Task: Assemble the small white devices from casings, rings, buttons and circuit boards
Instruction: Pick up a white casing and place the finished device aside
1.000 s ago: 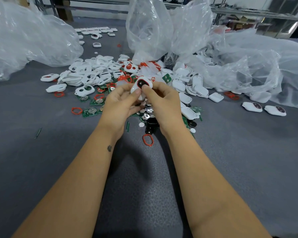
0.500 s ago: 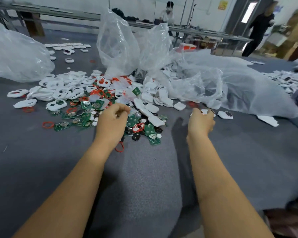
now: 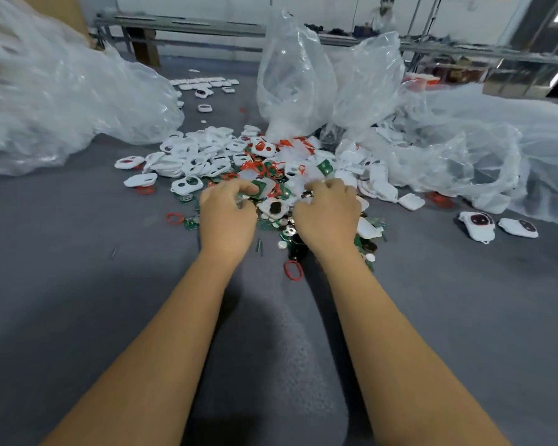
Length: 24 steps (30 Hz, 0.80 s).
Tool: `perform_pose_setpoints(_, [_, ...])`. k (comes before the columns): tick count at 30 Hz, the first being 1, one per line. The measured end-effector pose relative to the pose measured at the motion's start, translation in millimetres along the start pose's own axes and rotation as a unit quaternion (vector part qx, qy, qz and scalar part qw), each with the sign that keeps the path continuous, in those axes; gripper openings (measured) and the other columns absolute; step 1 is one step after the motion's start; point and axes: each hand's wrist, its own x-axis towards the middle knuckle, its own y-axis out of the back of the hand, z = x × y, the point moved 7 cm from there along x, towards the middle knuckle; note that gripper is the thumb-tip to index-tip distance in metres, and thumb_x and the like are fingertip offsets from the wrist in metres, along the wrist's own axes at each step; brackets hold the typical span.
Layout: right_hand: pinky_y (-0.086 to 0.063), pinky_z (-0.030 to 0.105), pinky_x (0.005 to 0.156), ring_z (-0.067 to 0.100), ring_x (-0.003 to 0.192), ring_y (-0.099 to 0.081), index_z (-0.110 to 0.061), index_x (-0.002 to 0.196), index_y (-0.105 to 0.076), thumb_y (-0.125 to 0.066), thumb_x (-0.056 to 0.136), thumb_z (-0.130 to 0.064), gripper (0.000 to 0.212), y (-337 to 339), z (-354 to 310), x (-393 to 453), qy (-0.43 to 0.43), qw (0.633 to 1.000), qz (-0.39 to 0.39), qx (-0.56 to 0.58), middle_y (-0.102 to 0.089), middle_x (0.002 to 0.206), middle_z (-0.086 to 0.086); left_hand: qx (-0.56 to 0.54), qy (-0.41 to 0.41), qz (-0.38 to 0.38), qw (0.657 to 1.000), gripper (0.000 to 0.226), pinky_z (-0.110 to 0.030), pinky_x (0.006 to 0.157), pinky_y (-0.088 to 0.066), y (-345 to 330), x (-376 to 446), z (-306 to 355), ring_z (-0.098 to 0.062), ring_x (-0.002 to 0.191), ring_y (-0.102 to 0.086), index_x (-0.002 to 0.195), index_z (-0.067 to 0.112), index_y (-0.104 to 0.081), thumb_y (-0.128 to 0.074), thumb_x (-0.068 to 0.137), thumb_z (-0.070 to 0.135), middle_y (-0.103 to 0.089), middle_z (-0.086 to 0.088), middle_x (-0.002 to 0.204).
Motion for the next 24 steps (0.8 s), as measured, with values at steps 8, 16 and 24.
perform_pose_setpoints(8, [-0.043, 0.035, 0.091, 0.026, 0.114, -0.051, -0.020, 0.121, -0.066, -0.050, 0.087, -0.011, 0.039, -3, 13, 6, 0.024, 0.992, 0.014, 0.119, -0.066, 0.118, 0.004, -0.037, 0.000, -0.021, 0.999, 0.029, -0.044, 0.093, -0.047, -18, 12, 7, -0.033, 0.114, -0.055, 0.092, 0.026, -0.067, -0.051, 0.087, 0.002, -0.066, 0.003, 0.108])
perform_pose_setpoints(16, [-0.040, 0.036, 0.098, 0.023, 0.118, -0.051, -0.020, 0.138, -0.050, -0.056, 0.091, -0.016, 0.048, 21, 44, 8, -0.059, 0.978, 0.110, 0.167, -0.057, 0.131, 0.006, -0.015, -0.021, -0.069, 0.997, 0.028, -0.024, 0.071, -0.045, -36, 9, 0, -0.020, 0.093, -0.056, 0.093, 0.028, -0.069, -0.055, 0.089, 0.004, -0.062, 0.009, 0.108])
perform_pose_setpoints(24, [-0.027, 0.035, 0.095, 0.028, 0.120, -0.042, -0.023, 0.121, -0.066, -0.055, 0.085, -0.015, 0.039, 6, 11, 2, 0.072, 0.996, 0.042, 0.010, -0.060, 0.124, 0.004, 0.185, -0.050, -0.131, 0.973, 0.029, -0.044, 0.102, -0.041, -48, 12, -7, -0.025, 0.117, -0.053, 0.119, 0.024, -0.068, -0.063, 0.090, 0.026, -0.062, -0.001, 0.123])
